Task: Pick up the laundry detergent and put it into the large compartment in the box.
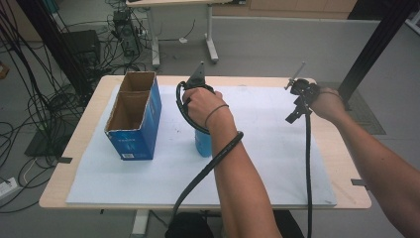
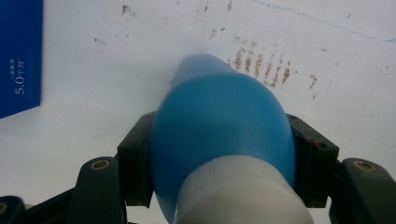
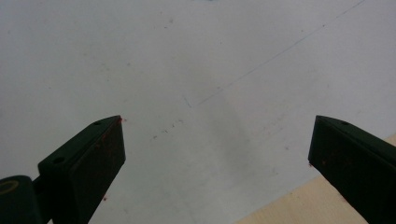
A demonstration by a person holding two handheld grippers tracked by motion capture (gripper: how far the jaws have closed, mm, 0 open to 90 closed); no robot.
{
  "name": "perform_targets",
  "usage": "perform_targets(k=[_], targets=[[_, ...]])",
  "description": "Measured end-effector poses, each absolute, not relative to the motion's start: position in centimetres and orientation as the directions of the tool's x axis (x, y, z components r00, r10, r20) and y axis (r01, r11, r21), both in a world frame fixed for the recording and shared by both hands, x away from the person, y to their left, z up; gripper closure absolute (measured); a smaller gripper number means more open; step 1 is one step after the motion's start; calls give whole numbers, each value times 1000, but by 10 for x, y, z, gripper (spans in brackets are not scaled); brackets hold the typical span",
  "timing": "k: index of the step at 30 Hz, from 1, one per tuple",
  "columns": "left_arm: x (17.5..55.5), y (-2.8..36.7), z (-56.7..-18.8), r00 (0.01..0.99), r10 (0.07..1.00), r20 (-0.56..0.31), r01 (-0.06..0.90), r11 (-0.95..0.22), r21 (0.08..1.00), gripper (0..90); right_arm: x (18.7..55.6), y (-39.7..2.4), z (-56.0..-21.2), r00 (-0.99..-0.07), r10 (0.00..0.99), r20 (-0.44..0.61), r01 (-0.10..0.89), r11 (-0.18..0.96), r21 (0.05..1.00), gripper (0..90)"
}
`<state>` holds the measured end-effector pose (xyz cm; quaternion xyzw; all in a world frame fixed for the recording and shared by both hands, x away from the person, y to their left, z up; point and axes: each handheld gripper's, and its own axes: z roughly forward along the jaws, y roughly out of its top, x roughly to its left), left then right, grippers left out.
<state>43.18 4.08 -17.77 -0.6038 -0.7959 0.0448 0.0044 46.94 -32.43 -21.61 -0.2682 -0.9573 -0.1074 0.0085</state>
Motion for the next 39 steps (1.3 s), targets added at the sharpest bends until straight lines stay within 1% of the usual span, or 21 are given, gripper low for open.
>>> perform_targets(k=[39], targets=[[429,41,-178,-274,960,-52,960,270,-69,369,469,-319,-213,-861,505,66,507,838,199,37]])
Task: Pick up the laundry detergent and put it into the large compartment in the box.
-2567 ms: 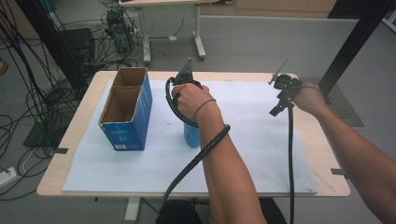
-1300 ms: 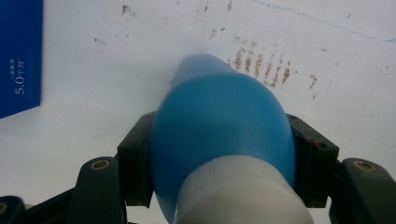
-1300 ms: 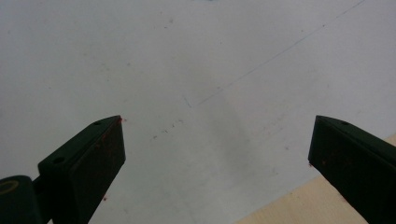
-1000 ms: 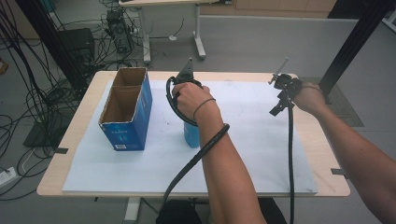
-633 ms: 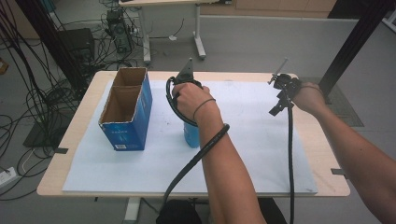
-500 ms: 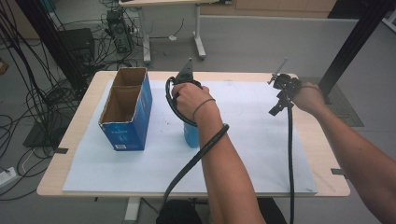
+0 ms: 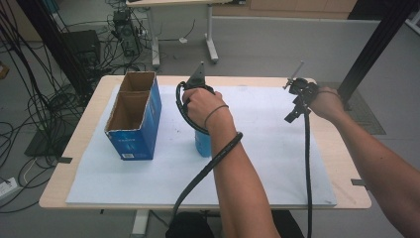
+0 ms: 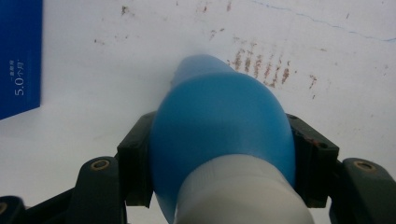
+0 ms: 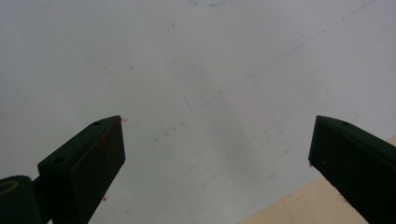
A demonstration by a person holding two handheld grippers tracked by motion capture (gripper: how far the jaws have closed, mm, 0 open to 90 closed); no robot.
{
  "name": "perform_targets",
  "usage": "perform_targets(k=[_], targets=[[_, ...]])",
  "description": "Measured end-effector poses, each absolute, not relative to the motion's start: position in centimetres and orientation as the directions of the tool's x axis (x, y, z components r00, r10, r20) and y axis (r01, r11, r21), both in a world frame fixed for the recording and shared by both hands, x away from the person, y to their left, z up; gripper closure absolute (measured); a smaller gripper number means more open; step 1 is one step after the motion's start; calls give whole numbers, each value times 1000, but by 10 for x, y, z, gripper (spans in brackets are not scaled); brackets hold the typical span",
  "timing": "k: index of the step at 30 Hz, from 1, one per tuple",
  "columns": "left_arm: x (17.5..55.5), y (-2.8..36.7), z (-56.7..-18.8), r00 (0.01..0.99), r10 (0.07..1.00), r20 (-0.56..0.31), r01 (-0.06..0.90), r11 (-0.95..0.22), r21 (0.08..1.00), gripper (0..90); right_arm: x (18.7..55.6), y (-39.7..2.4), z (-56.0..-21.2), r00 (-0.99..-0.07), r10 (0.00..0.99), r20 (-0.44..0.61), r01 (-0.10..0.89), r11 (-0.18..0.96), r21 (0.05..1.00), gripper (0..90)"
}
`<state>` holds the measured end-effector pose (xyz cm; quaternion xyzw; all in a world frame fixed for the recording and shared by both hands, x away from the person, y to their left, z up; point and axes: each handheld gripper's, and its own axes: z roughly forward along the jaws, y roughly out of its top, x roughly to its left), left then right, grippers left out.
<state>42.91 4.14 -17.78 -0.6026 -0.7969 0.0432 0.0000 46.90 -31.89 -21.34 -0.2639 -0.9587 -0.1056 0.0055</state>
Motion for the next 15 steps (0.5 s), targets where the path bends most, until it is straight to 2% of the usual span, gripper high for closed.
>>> perform_targets(k=[15], targets=[[429,39,-178,-273,961,-45,961,270,-69,370,469,-319,-213,-860,506,67,508,837,202,37]])
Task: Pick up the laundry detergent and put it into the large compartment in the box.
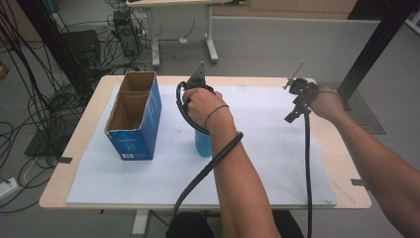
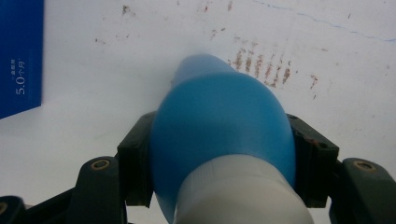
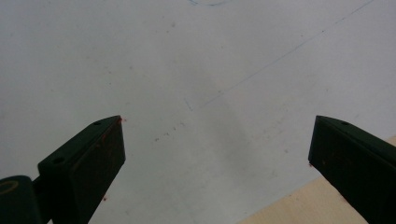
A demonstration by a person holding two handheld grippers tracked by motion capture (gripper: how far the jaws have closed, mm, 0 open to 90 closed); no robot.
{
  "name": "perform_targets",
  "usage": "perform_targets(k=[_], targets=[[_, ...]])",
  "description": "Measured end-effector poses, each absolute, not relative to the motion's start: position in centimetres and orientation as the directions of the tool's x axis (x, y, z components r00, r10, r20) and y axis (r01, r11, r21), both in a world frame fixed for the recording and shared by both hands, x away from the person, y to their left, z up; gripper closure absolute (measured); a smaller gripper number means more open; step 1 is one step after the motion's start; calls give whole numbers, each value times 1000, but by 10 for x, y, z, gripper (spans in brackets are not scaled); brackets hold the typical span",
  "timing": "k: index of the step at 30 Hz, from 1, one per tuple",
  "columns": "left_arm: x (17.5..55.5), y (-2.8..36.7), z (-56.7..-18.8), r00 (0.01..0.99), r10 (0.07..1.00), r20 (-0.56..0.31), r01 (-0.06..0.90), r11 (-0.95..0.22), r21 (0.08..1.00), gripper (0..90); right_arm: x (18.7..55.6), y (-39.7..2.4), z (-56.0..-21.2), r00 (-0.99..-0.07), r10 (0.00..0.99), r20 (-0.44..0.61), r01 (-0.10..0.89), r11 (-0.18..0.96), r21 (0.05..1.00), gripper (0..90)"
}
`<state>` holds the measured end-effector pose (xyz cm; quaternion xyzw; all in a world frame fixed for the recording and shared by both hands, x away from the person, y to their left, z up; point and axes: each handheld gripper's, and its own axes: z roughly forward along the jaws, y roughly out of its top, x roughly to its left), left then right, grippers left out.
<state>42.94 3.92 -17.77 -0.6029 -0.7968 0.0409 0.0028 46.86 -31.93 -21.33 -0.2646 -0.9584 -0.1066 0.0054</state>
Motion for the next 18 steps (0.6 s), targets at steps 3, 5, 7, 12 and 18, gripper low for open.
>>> perform_targets(k=[3,5,7,12,18], targets=[[429,39,-178,-272,961,-46,961,269,-68,370,469,-319,-213,-860,506,67,509,837,200,37],[429,39,-178,-272,961,-46,961,268,-68,370,469,-319,-213,-859,508,68,510,837,200,36],[429,39,-178,-272,961,-45,961,269,-69,370,469,-319,-214,-860,506,68,509,837,200,37],[429,40,-178,-272,961,-47,961,268,-68,370,469,-319,-213,-859,508,66,510,836,200,36],[429,40,-178,-271,961,-47,961,268,-68,370,469,-320,-213,-858,510,67,512,836,199,37]])
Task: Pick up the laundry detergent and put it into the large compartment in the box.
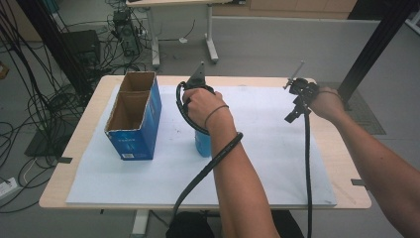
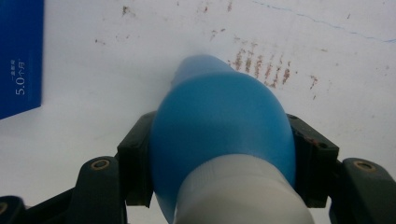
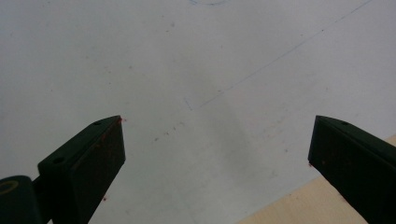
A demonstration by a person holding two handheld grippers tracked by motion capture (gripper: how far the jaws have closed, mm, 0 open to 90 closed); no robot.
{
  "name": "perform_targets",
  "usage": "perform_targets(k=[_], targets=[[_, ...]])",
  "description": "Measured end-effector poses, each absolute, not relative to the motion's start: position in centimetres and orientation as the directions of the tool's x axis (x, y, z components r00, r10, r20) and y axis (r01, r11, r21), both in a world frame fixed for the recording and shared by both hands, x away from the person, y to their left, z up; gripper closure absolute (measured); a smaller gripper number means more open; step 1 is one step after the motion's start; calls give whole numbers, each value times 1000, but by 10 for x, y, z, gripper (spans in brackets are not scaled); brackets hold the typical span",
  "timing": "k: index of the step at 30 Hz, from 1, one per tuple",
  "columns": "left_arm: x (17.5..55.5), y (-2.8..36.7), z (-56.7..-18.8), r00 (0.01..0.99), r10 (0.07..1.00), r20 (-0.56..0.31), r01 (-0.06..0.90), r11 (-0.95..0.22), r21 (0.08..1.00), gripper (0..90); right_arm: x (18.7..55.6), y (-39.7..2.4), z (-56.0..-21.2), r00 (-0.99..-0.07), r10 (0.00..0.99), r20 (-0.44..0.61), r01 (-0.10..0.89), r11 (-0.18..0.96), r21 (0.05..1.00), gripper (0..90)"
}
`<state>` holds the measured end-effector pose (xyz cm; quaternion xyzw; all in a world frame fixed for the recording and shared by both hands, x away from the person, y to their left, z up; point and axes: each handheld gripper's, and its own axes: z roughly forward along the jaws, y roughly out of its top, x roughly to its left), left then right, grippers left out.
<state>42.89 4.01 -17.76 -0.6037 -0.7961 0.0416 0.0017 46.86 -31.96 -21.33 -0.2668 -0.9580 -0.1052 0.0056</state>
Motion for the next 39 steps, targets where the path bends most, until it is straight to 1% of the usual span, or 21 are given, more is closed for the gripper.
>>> perform_targets(k=[18,30,39], targets=[[429,40,-178,-270,962,-49,962,266,-67,371,468,-321,-215,-854,514,75,518,830,207,37],[432,47,-177,-250,966,-70,966,243,-90,374,467,-319,-216,-851,520,71,523,828,204,37],[430,46,-172,-225,972,-74,973,220,-68,376,466,-319,-216,-847,527,66,529,824,203,37]])
